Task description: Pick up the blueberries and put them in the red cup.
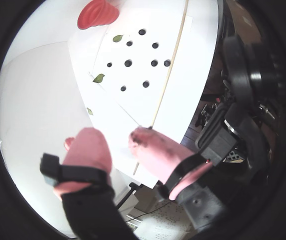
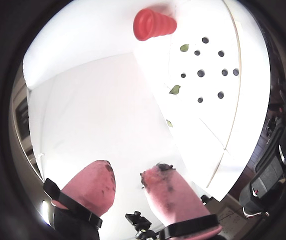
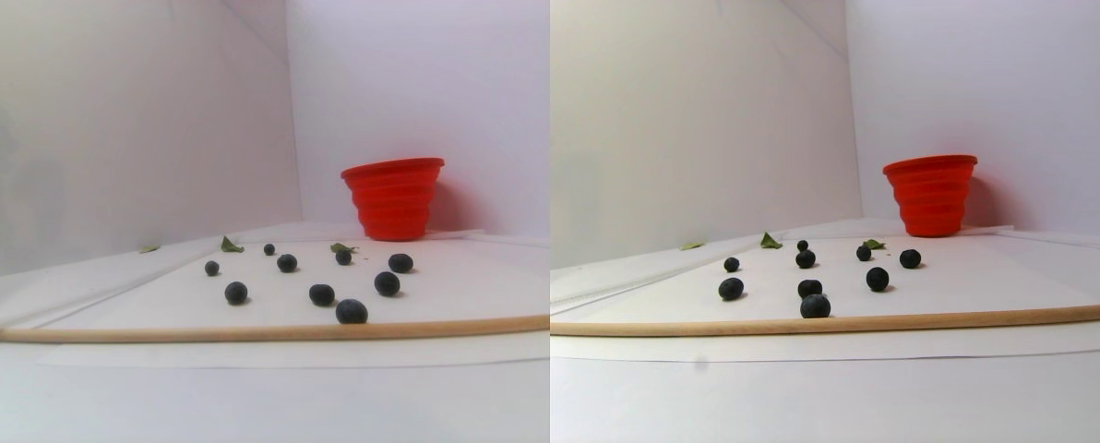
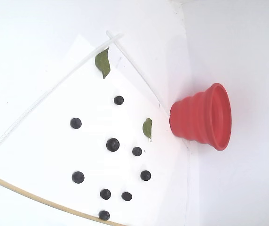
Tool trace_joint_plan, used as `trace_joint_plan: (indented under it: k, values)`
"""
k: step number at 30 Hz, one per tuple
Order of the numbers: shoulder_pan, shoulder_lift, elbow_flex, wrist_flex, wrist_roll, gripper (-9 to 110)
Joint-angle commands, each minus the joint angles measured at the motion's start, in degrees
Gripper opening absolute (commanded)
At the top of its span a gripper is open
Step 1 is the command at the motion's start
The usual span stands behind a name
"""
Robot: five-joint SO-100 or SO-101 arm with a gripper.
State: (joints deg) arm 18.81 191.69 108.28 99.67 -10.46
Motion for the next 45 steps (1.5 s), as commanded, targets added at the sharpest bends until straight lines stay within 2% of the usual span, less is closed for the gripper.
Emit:
trace_joint_plan:
  k: [1, 29, 45]
  values:
    - [0.2, -0.1, -2.3, -0.6, -0.2, 11]
    - [0.3, -0.8, -2.2, -0.6, -0.5, 11]
    - [-4.7, -2.8, -5.1, -2.7, 0.2, 13]
